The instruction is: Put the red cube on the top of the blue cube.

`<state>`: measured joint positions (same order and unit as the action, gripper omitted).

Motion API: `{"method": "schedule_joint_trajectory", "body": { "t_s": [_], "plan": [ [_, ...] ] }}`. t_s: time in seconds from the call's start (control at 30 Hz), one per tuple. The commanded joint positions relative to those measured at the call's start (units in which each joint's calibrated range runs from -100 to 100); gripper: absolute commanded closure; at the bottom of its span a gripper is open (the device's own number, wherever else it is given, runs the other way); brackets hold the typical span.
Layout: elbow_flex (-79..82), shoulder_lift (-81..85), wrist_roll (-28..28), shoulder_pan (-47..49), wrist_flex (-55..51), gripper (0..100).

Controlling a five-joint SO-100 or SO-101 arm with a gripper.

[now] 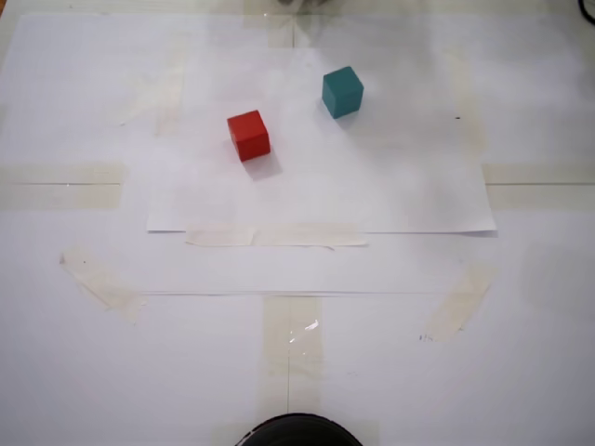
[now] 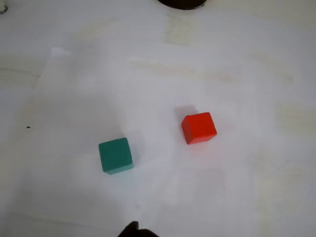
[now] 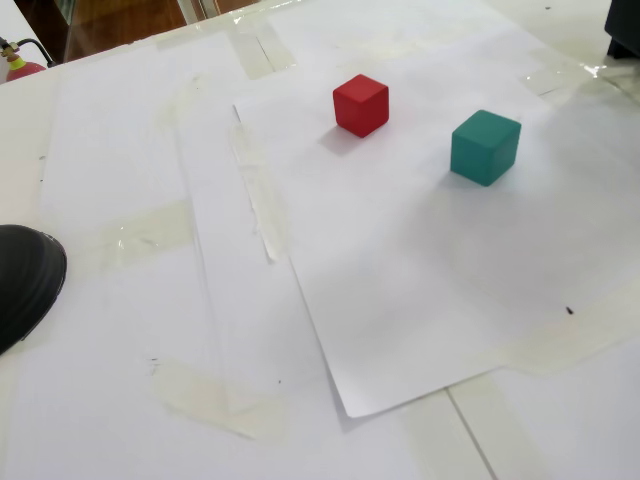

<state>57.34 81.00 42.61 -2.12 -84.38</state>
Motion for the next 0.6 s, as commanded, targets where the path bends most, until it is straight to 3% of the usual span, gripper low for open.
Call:
{"method": "schedule_joint_trajectory", "body": {
  "t_s": [0.0, 0.57],
  "plan": [
    [-14.99, -14.65, -3.42, 0.0, -1.02, 100],
    [-40.41, -53.1, -5.71, -0.53, 2.48, 96]
  ]
}}
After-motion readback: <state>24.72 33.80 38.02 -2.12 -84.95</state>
